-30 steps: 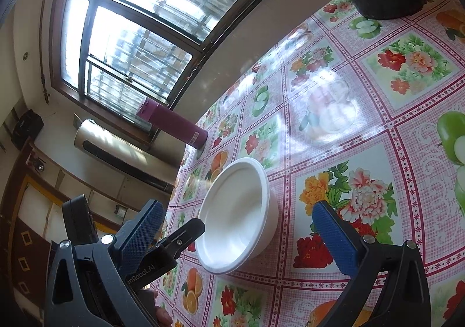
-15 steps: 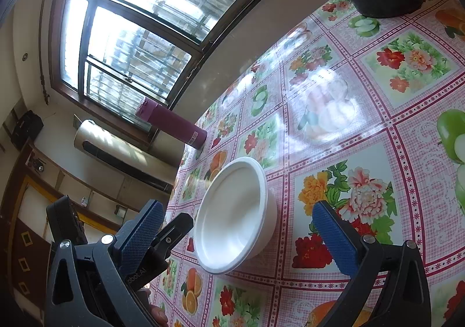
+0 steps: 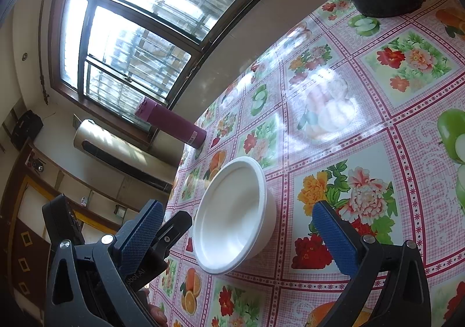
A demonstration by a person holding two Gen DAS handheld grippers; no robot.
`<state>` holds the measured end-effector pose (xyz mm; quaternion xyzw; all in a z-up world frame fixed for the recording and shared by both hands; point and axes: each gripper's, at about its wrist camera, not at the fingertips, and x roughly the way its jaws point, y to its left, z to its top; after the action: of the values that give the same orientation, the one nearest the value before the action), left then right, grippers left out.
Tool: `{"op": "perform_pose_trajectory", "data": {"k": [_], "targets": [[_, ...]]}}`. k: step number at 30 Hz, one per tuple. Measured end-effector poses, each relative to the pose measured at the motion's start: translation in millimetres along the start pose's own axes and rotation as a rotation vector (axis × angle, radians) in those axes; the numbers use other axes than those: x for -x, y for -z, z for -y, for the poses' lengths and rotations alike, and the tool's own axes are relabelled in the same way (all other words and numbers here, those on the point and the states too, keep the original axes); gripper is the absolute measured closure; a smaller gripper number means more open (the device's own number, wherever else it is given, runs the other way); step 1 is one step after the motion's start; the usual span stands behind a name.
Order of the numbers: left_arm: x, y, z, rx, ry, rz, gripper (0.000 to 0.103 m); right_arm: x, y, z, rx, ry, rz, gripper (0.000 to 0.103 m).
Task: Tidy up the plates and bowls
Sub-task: 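Close the left gripper on the white paper bowl rim, then lift the white bowl with the left gripper and carry it to the stack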
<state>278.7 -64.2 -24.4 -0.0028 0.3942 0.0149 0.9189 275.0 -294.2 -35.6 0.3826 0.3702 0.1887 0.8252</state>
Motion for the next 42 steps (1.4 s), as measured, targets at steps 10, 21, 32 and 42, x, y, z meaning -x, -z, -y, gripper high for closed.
{"op": "perform_pose_trajectory", "data": {"k": [10,21,32,42], "targets": [[-24,-4,-17,0.12,0.128,-0.136,0.0,-4,0,0,0.006,-0.013,0.002,0.009],[-51,-10,-36,0.173,0.263,-0.314,0.0,-17,4,7,-0.027,-0.011,-0.021,0.036],[-55,-11,-32,0.132,0.258,-0.342,0.047,-24,7,11,-0.032,0.051,-0.018,0.058],[-44,-9,-28,0.074,0.24,-0.307,0.083,-26,8,10,-0.018,0.092,-0.019,0.089]]}}
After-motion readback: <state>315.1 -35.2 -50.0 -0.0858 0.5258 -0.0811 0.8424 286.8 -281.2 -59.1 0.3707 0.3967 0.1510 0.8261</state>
